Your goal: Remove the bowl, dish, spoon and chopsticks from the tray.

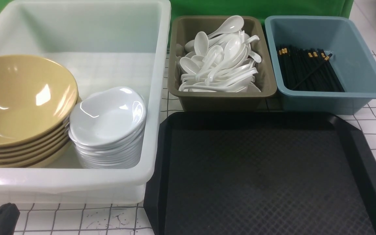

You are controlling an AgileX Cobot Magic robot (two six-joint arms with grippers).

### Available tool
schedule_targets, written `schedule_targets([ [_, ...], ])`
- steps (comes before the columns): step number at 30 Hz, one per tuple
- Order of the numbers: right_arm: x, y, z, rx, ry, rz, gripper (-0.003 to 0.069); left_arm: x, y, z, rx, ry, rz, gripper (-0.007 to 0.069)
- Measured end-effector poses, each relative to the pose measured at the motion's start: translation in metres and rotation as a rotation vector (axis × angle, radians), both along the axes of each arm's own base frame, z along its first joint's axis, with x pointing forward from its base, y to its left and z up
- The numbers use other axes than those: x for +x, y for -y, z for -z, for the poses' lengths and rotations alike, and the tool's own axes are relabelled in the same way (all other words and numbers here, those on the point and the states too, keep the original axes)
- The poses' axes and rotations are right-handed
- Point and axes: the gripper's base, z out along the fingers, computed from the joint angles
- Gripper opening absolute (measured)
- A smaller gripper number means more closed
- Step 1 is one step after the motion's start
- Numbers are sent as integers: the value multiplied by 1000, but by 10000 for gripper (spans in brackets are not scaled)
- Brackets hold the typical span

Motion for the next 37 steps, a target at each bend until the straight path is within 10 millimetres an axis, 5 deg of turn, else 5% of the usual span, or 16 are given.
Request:
schedule_targets([
  [37, 0, 0, 0, 0, 0, 0, 125, 0, 0, 0, -1, -2, 0, -12],
])
